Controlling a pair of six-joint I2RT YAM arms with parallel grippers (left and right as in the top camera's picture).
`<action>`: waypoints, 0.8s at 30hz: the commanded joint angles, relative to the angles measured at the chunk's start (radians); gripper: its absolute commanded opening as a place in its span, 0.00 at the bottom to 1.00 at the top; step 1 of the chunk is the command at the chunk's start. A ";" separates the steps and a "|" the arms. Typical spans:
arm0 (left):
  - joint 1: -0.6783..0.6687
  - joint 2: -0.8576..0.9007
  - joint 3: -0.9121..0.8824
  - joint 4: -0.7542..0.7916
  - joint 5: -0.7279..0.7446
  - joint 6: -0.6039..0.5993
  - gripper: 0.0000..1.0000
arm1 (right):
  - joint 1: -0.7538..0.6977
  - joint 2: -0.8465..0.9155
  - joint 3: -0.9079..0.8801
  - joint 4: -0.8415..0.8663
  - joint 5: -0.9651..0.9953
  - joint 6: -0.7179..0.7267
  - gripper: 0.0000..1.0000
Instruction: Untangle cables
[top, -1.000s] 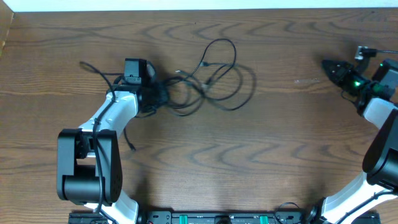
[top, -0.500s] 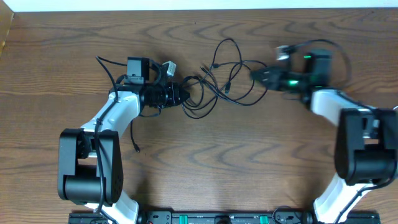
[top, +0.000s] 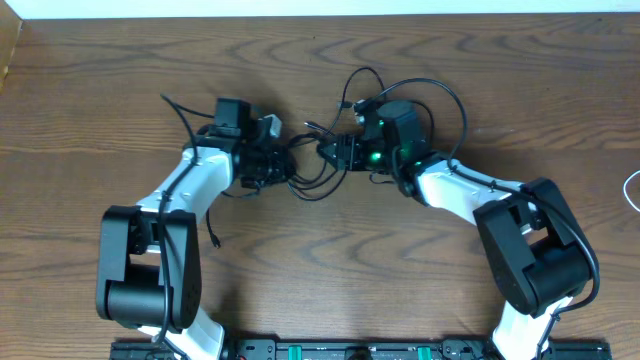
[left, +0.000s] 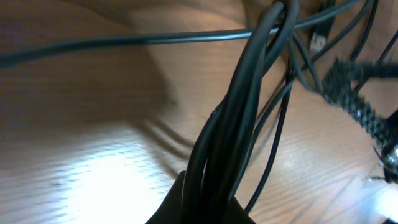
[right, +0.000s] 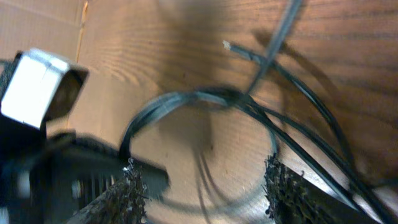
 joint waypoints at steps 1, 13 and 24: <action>-0.059 0.011 0.000 -0.010 -0.013 -0.002 0.08 | 0.011 -0.015 0.005 0.030 0.124 0.062 0.61; -0.115 0.011 0.000 -0.010 -0.047 -0.002 0.08 | 0.008 0.064 0.005 0.100 0.157 0.089 0.19; -0.115 0.011 0.000 -0.010 -0.227 -0.016 0.07 | -0.114 0.025 0.005 0.048 -0.047 -0.095 0.01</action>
